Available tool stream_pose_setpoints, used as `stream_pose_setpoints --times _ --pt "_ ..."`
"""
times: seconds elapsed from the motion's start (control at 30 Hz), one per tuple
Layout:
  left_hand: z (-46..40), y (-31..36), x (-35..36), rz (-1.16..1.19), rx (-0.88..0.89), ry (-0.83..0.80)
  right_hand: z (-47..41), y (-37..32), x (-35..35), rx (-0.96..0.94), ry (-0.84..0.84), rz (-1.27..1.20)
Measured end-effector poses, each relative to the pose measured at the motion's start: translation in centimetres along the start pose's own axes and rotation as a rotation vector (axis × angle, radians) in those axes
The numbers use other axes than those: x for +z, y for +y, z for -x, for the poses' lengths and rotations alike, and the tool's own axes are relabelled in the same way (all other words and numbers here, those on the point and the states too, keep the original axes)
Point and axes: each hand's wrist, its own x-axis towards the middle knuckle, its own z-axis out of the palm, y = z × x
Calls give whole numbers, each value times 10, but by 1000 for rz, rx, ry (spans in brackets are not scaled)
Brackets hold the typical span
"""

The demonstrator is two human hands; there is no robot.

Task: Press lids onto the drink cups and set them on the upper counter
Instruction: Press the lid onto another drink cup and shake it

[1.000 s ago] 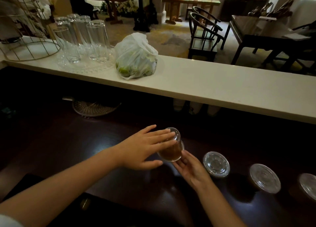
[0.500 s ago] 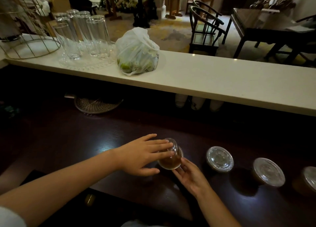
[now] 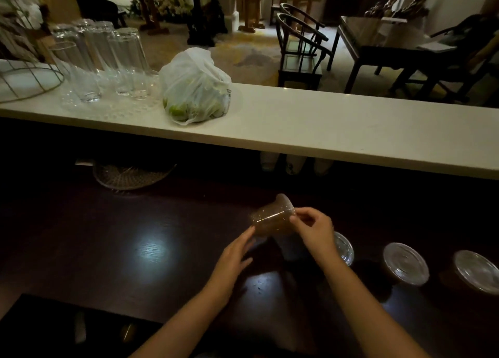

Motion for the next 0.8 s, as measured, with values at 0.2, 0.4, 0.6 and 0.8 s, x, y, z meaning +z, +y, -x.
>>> stream_pose_setpoints --times 0.2,0.4,0.6,0.8 --pt "-29 1 11 571 -490 -43 -7 -8 -13 -575 67 639" --pt "-41 -17 20 731 -589 -13 5 17 -7 -853 -11 863" --pt "-48 -38 18 789 -597 35 7 46 -4 -904 -132 868" --pt "-48 -55 15 761 -586 45 9 67 -10 -871 -281 844"
